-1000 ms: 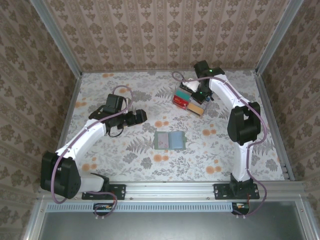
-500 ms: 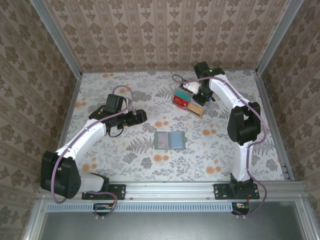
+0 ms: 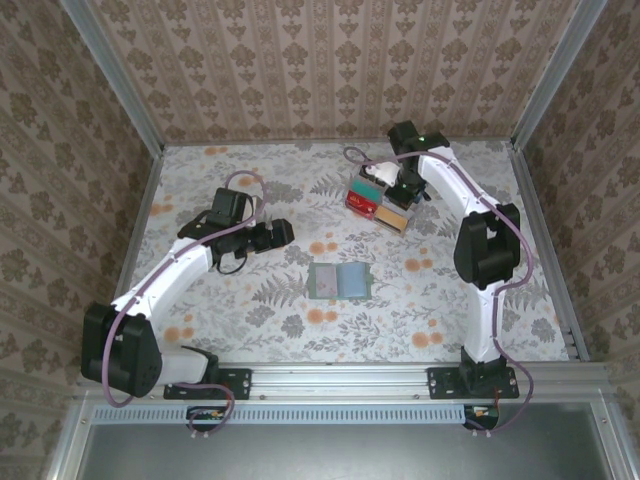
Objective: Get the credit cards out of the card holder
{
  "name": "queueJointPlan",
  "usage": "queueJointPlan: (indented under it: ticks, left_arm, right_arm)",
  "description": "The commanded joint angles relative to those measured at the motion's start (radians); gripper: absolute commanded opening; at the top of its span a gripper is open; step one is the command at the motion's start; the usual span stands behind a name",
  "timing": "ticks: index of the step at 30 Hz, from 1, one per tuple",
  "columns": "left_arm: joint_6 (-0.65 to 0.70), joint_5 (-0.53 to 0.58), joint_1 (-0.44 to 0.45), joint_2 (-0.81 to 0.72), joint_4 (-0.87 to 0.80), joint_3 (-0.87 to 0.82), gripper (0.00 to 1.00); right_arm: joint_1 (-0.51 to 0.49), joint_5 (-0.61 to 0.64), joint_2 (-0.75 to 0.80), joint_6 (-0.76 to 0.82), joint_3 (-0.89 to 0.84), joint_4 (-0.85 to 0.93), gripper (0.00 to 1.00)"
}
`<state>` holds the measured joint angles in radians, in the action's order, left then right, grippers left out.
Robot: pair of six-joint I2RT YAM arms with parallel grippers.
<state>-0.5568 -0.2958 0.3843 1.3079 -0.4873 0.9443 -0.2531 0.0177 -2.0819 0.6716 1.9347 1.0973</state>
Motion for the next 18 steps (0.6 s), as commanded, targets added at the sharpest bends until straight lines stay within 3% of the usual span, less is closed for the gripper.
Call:
queueJointPlan:
  ticks: [1,18]
  left_arm:
    - [-0.010,-0.014,-0.006,0.004,-0.010,-0.010,1.00]
    - [-0.011,-0.017,-0.005,0.006,-0.007,-0.009,1.00]
  right_arm:
    - [0.004,-0.007,0.041,0.031,0.025,0.046,0.04]
    - [0.002,0.034,0.023,0.030,-0.030,-0.037,0.04]
